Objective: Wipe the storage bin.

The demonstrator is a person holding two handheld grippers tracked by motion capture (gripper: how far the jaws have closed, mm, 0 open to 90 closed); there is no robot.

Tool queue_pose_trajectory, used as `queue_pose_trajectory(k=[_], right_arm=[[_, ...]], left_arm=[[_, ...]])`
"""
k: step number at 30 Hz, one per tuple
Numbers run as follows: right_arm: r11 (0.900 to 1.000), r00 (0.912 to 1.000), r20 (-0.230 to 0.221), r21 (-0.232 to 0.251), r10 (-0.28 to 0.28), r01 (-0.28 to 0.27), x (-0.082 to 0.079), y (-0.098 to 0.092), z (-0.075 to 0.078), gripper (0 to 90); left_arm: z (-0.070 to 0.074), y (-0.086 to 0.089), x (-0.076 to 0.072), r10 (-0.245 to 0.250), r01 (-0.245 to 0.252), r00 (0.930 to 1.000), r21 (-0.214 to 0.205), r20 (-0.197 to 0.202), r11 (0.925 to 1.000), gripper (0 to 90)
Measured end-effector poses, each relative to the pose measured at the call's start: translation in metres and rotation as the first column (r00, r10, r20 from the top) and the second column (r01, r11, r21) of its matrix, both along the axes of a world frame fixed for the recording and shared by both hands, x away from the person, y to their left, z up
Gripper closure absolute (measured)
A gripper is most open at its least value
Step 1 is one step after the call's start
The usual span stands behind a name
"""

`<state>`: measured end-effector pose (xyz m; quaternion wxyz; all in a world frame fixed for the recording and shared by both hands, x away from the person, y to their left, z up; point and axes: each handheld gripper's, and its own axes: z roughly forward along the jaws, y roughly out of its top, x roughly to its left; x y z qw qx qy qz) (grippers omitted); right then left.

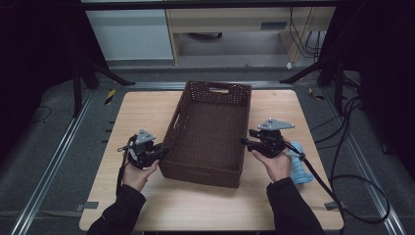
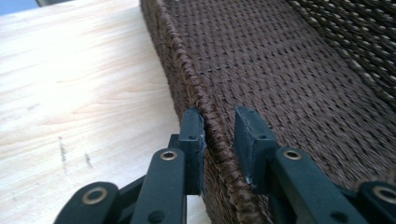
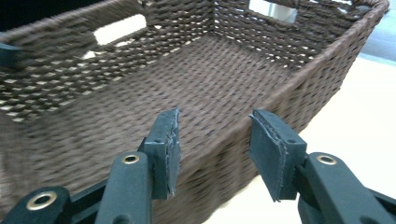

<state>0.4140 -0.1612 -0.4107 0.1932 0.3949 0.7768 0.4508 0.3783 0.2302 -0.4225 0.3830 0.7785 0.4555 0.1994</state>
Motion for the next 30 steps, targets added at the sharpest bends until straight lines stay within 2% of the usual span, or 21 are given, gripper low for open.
queue_pose_trajectory(k=[4,5,7,11,13,16,17,19,20,23,25,26,27,28,30], right_arm=[[0.9998,0.9998,-0.005,-0.009,-0.02,0.02,0.011,0.001,-0.005,51.7],[0.9999,0.9997,-0.022,0.009,-0.014,0.014,0.015,0.002,-0.009,53.3],[0.9999,0.9997,-0.021,0.009,-0.01,0.01,0.015,0.003,-0.01,55.1],[0.9997,0.9997,-0.015,0.012,-0.02,0.02,0.013,0.005,-0.011,56.6],[0.9996,0.9997,-0.017,0.022,-0.016,0.017,0.012,0.004,-0.011,58.6],[0.9995,0.9996,-0.026,0.028,-0.014,0.015,0.009,0.003,-0.011,58.6],[0.9995,0.9995,-0.029,0.028,-0.013,0.014,0.009,0.003,-0.011,58.6],[0.9995,0.9991,-0.041,0.027,-0.013,0.014,0.005,0.003,-0.009,58.4],[0.9995,0.9989,-0.044,0.027,-0.013,0.014,0.003,0.003,-0.009,58.3],[0.9993,0.9982,-0.06,0.035,-0.008,0.01,-0.006,0.003,-0.008,57.4],[0.9992,0.9959,-0.09,0.041,0.003,0.0,-0.01,0.002,-0.005,56.2],[0.9998,0.9961,-0.087,0.019,0.009,-0.007,-0.009,0.002,-0.001,50.7],[0.9999,0.9976,-0.069,0.011,0.004,-0.003,-0.009,0.002,0.0,48.9],[0.9999,0.9976,-0.069,0.011,0.004,-0.003,-0.009,0.002,0.0,48.9],[0.9999,0.9995,-0.028,0.009,-0.014,0.014,-0.005,0.0,0.001,44.7]], left_arm=[[-0.002,0.003,0.007,0.016,-0.017,0.9997,0.005,0.015,0.9999,75.6],[-0.002,0.004,0.008,0.015,-0.015,0.9998,0.0,0.017,0.9999,75.7],[-0.002,0.005,0.009,0.013,-0.013,0.9998,-0.005,0.018,0.9999,75.6],[0.0,0.004,0.005,0.026,-0.026,0.9993,0.004,0.025,0.9996,70.0],[0.002,0.006,0.002,0.038,-0.038,0.9987,-0.004,0.035,0.9993,65.4],[0.004,0.011,-0.004,0.045,-0.045,0.9985,-0.028,0.03,0.9986,63.4],[0.004,0.013,-0.007,0.05,-0.049,0.9983,-0.025,0.03,0.9985,63.4],[0.003,0.016,-0.009,0.046,-0.045,0.9986,-0.039,0.025,0.9982,63.8],[0.003,0.017,-0.009,0.046,-0.045,0.9987,-0.045,0.022,0.998,67.2],[0.003,0.017,-0.009,0.046,-0.045,0.9986,-0.041,0.025,0.9982,71.6],[0.003,0.018,-0.007,0.045,-0.044,0.9987,-0.037,0.026,0.9983,76.9],[0.002,0.018,-0.005,0.047,-0.046,0.9985,-0.044,0.028,0.998,78.5],[0.002,0.018,-0.004,0.046,-0.045,0.9986,-0.045,0.025,0.998,78.7],[0.002,0.018,-0.004,0.046,-0.045,0.9986,-0.045,0.025,0.998,78.9],[0.001,0.019,-0.001,0.052,-0.05,0.9982,-0.041,0.029,0.9979,79.3]])
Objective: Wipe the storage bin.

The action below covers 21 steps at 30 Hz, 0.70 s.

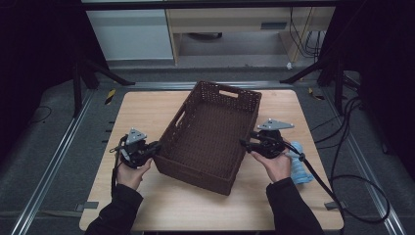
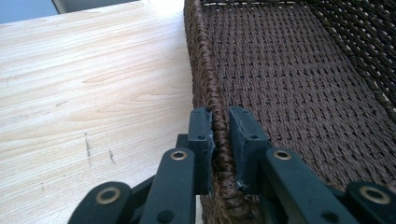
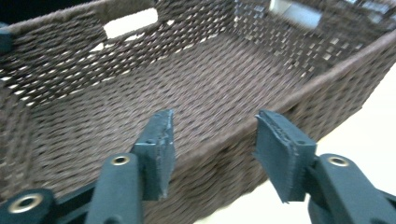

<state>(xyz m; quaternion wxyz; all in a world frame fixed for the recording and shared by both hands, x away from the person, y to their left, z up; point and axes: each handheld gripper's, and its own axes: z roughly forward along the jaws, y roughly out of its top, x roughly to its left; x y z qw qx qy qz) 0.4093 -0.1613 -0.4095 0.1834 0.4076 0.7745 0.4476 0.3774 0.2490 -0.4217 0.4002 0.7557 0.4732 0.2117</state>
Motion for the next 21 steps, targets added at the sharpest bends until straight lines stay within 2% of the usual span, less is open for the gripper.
queue_pose_trajectory(k=[3,7,11,14,18,21], right_arm=[[0.9991,0.9985,0.038,-0.015,-0.04,0.04,0.014,-0.003,-0.008,40.7],[0.9986,0.998,0.033,0.009,-0.053,0.053,0.021,-0.004,-0.013,41.1],[0.9984,0.9984,0.022,0.026,-0.052,0.051,0.019,-0.003,-0.014,47.0],[0.9979,0.9982,0.015,0.03,-0.058,0.058,0.017,-0.002,-0.013,47.8],[0.998,0.9988,-0.003,0.04,-0.048,0.048,0.012,-0.003,-0.013,49.2],[0.9983,0.9991,-0.017,0.043,-0.039,0.04,0.002,-0.003,-0.011,48.8]], left_arm=[[-0.002,0.002,0.008,0.011,-0.011,0.9999,0.007,0.003,0.9999,80.5],[-0.004,0.004,0.016,0.023,-0.023,0.9997,0.008,0.005,0.9997,78.7],[-0.005,0.007,0.017,0.034,-0.034,0.9994,-0.003,-0.008,0.9994,73.6],[-0.001,0.008,0.01,0.039,-0.039,0.9992,-0.008,0.007,0.9992,70.1],[-0.001,0.011,0.007,0.039,-0.039,0.9992,-0.017,0.003,0.9991,70.7],[-0.002,0.013,0.009,0.043,-0.043,0.9991,-0.017,-0.006,0.9989,73.0]])
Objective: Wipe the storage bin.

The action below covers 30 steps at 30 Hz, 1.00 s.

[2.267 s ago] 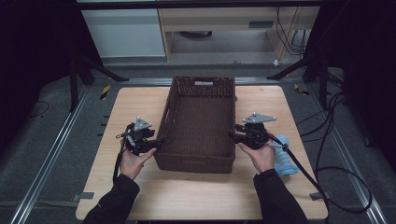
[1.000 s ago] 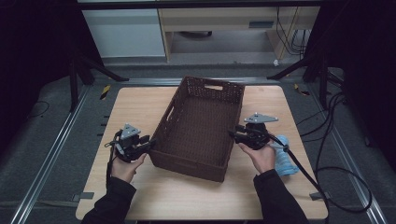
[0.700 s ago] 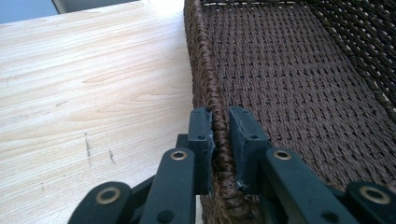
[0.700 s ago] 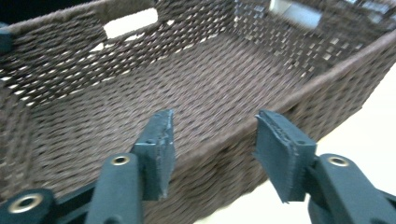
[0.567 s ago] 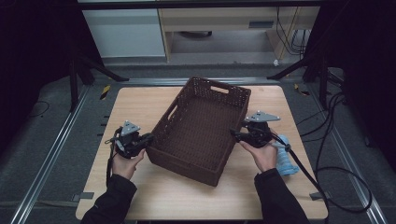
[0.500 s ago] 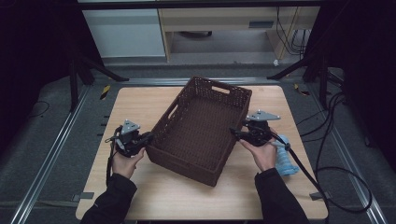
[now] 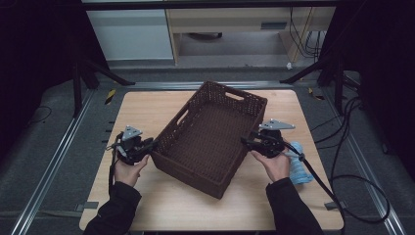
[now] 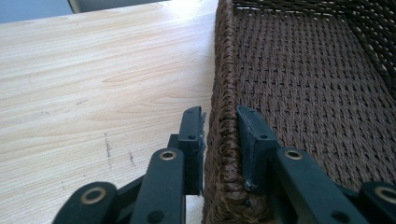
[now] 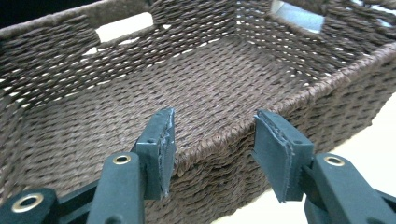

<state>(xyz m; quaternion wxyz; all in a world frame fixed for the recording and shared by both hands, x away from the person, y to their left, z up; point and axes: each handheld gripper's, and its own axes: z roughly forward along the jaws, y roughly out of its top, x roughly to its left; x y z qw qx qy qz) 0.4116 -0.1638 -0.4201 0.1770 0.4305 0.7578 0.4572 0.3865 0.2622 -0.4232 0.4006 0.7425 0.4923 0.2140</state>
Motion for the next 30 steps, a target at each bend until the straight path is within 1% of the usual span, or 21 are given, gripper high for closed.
queue_pose_trajectory(k=[2,3,4,5,6,7,9,10,12,13,14,16,19,20,21,22,23,24,27,29,30], right_arm=[[1.0,1.0,-0.006,-0.002,0.006,-0.006,-0.001,0.0,0.001,48.8],[0.9997,0.9995,-0.02,0.0,0.024,-0.024,-0.002,-0.001,0.003,48.8],[0.9993,0.9989,-0.031,0.008,0.035,-0.035,-0.003,-0.002,0.005,49.2],[0.9995,0.9996,-0.015,0.02,0.024,-0.023,-0.001,-0.005,0.007,46.7],[0.9995,0.9996,-0.015,0.02,0.024,-0.023,-0.001,-0.005,0.007,46.7],[0.9999,0.9999,0.009,0.014,0.006,-0.006,0.001,-0.007,0.008,44.9],[0.9994,0.9985,0.044,-0.013,-0.031,0.032,0.006,-0.011,0.009,40.7],[0.9983,0.9976,0.046,-0.023,-0.052,0.053,0.011,-0.013,0.007,40.3],[0.9983,0.9975,0.046,-0.02,-0.054,0.054,0.013,-0.013,0.005,39.7],[0.9986,0.9977,0.044,-0.012,-0.052,0.052,0.017,-0.012,0.002,39.1],[0.9986,0.9976,0.047,-0.015,-0.051,0.052,0.018,-0.011,-0.001,38.6],[0.9982,0.9963,0.068,-0.024,-0.054,0.055,0.019,-0.01,-0.003,39.0],[0.9974,0.9963,0.048,-0.014,-0.07,0.071,0.017,-0.01,-0.003,40.9],[0.9967,0.9955,0.052,-0.011,-0.08,0.08,0.016,-0.009,-0.004,41.5],[0.9967,0.9955,0.052,-0.011,-0.08,0.08,0.016,-0.009,-0.004,41.5],[0.9966,0.9953,0.054,-0.012,-0.081,0.081,0.015,-0.008,-0.004,41.6],[0.9967,0.9957,0.049,-0.014,-0.079,0.08,0.013,-0.008,-0.003,41.5],[0.9967,0.9957,0.049,-0.014,-0.079,0.08,0.013,-0.008,-0.003,41.5],[0.9971,0.9965,0.04,-0.016,-0.074,0.074,0.009,-0.007,-0.002,41.3],[0.9974,0.9969,0.038,-0.016,-0.07,0.07,0.005,-0.006,-0.001,41.1],[0.9976,0.9971,0.037,-0.017,-0.066,0.067,0.001,-0.005,-0.001,40.8]], left_arm=[[-0.001,0.001,0.002,0.004,-0.004,1.0,0.0,-0.003,1.0,73.4],[-0.001,0.002,0.004,0.005,-0.005,1.0,0.002,-0.005,1.0,73.9],[-0.002,0.002,0.006,0.007,-0.007,0.9999,-0.006,-0.008,1.0,74.1],[-0.002,0.003,0.008,0.005,-0.005,0.9999,-0.009,-0.009,0.9999,75.3],[-0.002,0.003,0.01,0.007,-0.007,1.0,-0.009,-0.007,0.9999,75.3],[-0.002,0.003,0.011,0.006,-0.006,1.0,-0.001,-0.006,1.0,75.4],[-0.003,0.004,0.016,0.014,-0.014,0.9999,-0.001,-0.005,0.9999,75.8],[-0.003,0.005,0.019,0.017,-0.017,0.9998,0.001,-0.005,0.9999,75.1],[-0.005,0.006,0.023,0.024,-0.024,0.9997,-0.006,-0.002,0.9997,74.7],[-0.005,0.007,0.024,0.026,-0.026,0.9996,-0.006,-0.004,0.9996,73.8],[-0.005,0.007,0.024,0.029,-0.029,0.9996,-0.005,-0.002,0.9996,72.6],[-0.004,0.006,0.023,0.038,-0.038,0.9993,0.008,-0.001,0.9992,70.7],[-0.002,0.006,0.021,0.058,-0.058,0.9983,0.018,-0.003,0.9981,63.1],[0.0,0.007,0.02,0.067,-0.067,0.9977,0.013,-0.007,0.9977,57.2],[0.0,0.007,0.02,0.067,-0.067,0.9977,0.013,-0.007,0.9977,54.4],[0.001,0.008,0.019,0.074,-0.074,0.9973,0.005,-0.002,0.9973,54.4],[0.005,0.011,0.014,0.086,-0.086,0.9963,-0.01,0.001,0.9963,49.5],[0.005,0.011,0.014,0.086,-0.086,0.9963,-0.01,0.001,0.9963,48.0],[0.01,0.014,0.004,0.1,-0.099,0.995,-0.013,0.01,0.995,45.5],[0.012,0.016,-0.003,0.103,-0.102,0.9947,-0.028,0.006,0.9943,43.8],[0.013,0.017,-0.008,0.102,-0.102,0.9948,-0.035,0.004,0.9942,42.3]])
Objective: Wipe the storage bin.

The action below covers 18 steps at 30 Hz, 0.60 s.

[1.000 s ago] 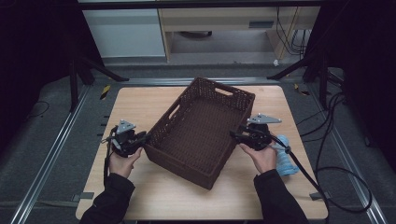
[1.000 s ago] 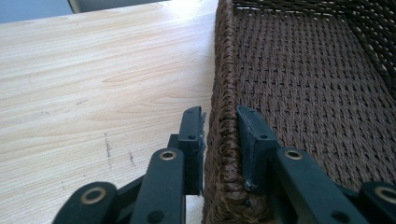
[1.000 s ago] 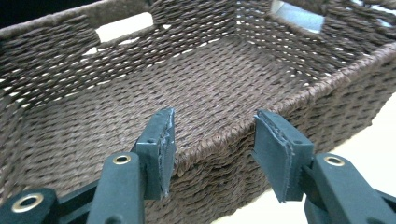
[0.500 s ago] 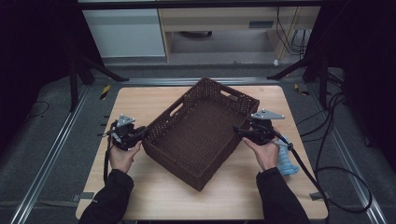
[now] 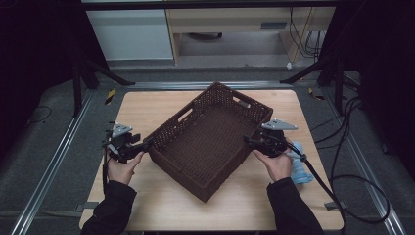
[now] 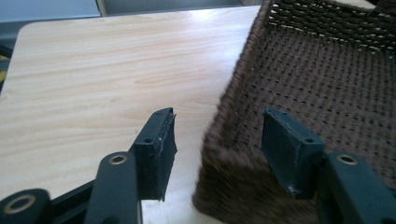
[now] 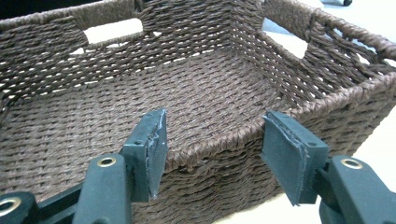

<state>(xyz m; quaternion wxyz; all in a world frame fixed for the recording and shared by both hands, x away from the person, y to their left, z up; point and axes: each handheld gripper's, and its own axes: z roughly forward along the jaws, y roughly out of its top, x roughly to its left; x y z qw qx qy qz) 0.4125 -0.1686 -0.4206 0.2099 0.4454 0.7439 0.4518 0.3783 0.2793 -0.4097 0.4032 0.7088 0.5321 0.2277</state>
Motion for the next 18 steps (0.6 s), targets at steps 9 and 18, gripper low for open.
queue_pose_trajectory(k=[9,18], right_arm=[[0.9999,1.0,0.005,-0.012,0.008,-0.008,-0.009,0.003,0.002,40.4],[0.9999,0.9987,0.051,-0.011,-0.009,0.01,-0.004,-0.008,0.006,38.4]], left_arm=[[-0.003,-0.013,-0.011,-0.007,0.007,0.9999,0.015,0.01,0.9999,35.5],[-0.009,-0.009,0.004,0.01,-0.011,0.9996,0.015,0.028,0.9998,36.5]])
